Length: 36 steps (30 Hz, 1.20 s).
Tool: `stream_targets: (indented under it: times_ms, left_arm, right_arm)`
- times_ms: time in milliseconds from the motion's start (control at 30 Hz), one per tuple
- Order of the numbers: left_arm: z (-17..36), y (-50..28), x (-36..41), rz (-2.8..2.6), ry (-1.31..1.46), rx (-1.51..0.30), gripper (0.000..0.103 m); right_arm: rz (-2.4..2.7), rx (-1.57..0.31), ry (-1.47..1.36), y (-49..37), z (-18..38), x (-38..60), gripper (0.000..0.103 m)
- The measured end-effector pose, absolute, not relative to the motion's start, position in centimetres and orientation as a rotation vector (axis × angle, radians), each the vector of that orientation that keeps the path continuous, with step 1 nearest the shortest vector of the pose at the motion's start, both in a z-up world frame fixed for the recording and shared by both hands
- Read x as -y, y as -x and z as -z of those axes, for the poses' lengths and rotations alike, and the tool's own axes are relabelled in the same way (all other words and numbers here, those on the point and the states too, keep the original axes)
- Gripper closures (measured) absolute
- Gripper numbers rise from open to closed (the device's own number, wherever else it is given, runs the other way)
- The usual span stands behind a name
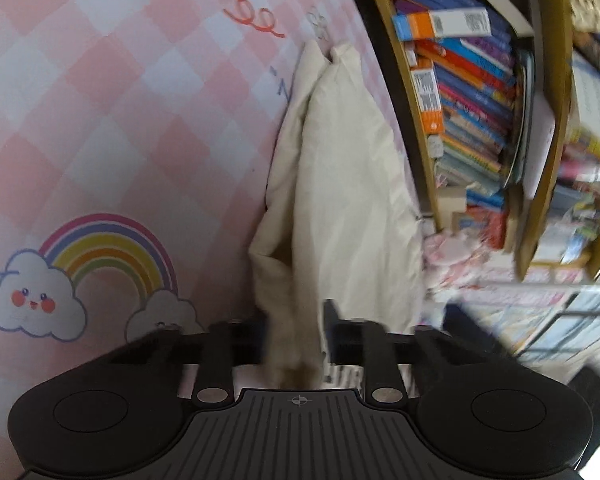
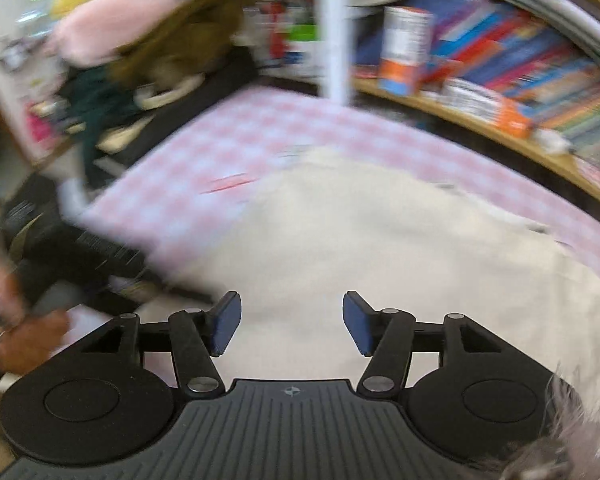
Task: Fold clothes
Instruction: 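Move the right gripper over the folded shirt, then close the left gripper on the cream shirt edge while the right gripper grasps it too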
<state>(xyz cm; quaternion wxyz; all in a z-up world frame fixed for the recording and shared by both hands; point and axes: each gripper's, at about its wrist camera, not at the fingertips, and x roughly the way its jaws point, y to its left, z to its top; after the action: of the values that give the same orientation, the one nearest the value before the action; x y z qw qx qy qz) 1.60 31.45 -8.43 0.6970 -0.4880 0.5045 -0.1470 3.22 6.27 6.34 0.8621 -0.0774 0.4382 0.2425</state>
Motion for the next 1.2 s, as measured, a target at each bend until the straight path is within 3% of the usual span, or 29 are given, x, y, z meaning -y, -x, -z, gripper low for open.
stream_targets:
  times_ms: [100,300,733,933,1000,1133,1200]
  left_arm:
    - [6.5,-1.4,-30.6,0.375,0.982,-1.062,0.095]
    - [3.2,-1.5,-27.7,0.500,0.751,-0.974,0.094]
    - [3.5,-1.9,-27.0,0.559,0.730,-0.973,0.095]
    - [3.7,-1.7,-27.1,0.570,0.720,-0.966,0.095]
    - [3.7,-1.6,-27.0,0.576,0.712,-0.962,0.095]
    - [3.3,-1.0,-26.4,0.598,0.677,-0.941,0.095]
    - [2.7,-0.8,-26.1,0.610,0.643,-0.915,0.095]
  right_arm:
    - [-0.415,-0.951,0.143,-6.5,-6.3,-6.6,0.037]
    - [-0.427,-1.049,0.205,-12.0,-4.4,-12.4,0.034]
    - [-0.446,-1.165,0.659,-14.8,2.1,-25.5,0.035]
    - [-0.434,-1.172,0.671,-14.9,2.6,-25.6,0.037]
    - [-0.430,-1.174,0.675,-14.9,2.8,-25.7,0.045]
    - [-0.401,-1.182,0.674,-15.3,2.9,-25.2,0.081]
    - [-0.407,-1.185,0.629,-15.6,2.4,-24.3,0.094]
